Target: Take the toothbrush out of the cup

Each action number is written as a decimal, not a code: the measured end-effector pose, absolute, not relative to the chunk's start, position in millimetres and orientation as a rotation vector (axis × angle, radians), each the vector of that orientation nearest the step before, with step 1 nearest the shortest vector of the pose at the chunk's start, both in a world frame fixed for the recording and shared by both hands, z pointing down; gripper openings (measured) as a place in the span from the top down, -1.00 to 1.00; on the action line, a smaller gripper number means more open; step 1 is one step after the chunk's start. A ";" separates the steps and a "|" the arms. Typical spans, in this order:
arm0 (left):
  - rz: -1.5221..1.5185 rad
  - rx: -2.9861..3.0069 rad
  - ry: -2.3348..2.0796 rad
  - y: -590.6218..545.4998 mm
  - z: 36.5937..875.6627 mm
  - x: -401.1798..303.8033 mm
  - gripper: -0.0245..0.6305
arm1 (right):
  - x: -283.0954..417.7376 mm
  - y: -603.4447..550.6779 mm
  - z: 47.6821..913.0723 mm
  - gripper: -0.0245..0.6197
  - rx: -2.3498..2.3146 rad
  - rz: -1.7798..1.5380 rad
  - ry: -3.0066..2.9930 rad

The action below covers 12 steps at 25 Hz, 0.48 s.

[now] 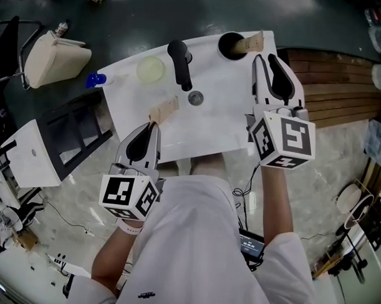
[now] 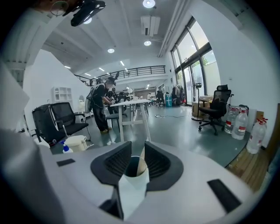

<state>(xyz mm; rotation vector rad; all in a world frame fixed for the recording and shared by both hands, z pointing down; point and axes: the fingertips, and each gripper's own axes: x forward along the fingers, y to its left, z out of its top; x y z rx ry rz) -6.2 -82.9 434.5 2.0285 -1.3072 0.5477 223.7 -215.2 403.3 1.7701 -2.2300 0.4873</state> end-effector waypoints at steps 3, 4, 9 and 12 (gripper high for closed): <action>0.552 2.018 -1.313 -84.4 440.4 -6.5 0.91 | 224.7 -222.3 416.5 0.67 1.758 0.505 -2.213; 0.553 2.015 -1.314 -85.0 442.0 -7.8 0.91 | 224.3 -224.5 421.2 0.67 1.755 0.520 -2.205; 0.554 2.006 -1.315 -88.1 446.5 -13.1 0.91 | 222.5 -235.5 433.9 0.67 1.752 0.559 -2.180; 0.554 2.004 -1.319 -87.4 446.4 -15.3 0.91 | 223.7 -239.5 439.4 0.73 1.757 0.561 -2.151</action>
